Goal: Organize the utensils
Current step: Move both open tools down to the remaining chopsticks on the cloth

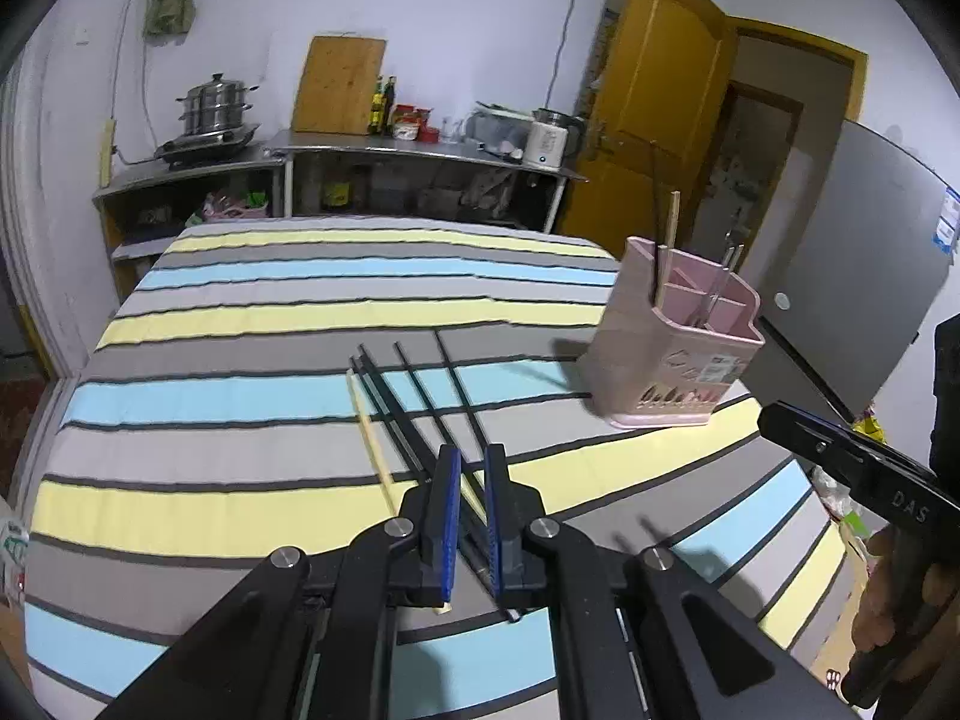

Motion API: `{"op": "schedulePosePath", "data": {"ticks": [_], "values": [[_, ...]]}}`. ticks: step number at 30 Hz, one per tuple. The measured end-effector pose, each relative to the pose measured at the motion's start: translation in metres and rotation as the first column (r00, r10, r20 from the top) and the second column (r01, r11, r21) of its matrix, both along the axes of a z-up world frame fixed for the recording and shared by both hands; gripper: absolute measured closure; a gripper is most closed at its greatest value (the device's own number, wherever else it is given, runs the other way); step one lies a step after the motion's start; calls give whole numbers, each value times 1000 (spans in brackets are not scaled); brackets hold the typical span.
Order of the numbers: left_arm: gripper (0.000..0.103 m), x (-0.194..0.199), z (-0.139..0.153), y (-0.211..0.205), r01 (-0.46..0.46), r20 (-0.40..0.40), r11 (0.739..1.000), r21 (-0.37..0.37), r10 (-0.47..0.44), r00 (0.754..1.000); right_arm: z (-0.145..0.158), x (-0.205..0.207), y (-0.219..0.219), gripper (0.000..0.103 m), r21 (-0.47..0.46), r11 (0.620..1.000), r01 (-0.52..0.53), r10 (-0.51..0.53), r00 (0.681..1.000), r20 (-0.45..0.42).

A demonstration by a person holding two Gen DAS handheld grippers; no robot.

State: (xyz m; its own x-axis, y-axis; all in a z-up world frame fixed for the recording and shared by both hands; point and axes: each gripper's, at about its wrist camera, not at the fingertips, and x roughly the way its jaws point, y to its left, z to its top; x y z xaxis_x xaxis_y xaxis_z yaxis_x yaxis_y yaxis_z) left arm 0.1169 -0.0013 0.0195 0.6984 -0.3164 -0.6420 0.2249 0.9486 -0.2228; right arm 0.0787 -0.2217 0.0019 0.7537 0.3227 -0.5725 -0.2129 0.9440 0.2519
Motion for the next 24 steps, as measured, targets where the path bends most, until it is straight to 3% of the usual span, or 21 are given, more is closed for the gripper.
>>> {"op": "schedulePosePath", "data": {"ticks": [10, 24], "values": [[90, 20, -27, 15, -57, -63, 998, 23, 58, 996, -18, 13, 26, 83, -28, 998, -53, 52, 997, -48], [89, 103, -68, 32, -118, -158, 993, 23, 120, 980, -49, 62, 64, 83, -71, 992, -105, 96, 988, -119]]}}
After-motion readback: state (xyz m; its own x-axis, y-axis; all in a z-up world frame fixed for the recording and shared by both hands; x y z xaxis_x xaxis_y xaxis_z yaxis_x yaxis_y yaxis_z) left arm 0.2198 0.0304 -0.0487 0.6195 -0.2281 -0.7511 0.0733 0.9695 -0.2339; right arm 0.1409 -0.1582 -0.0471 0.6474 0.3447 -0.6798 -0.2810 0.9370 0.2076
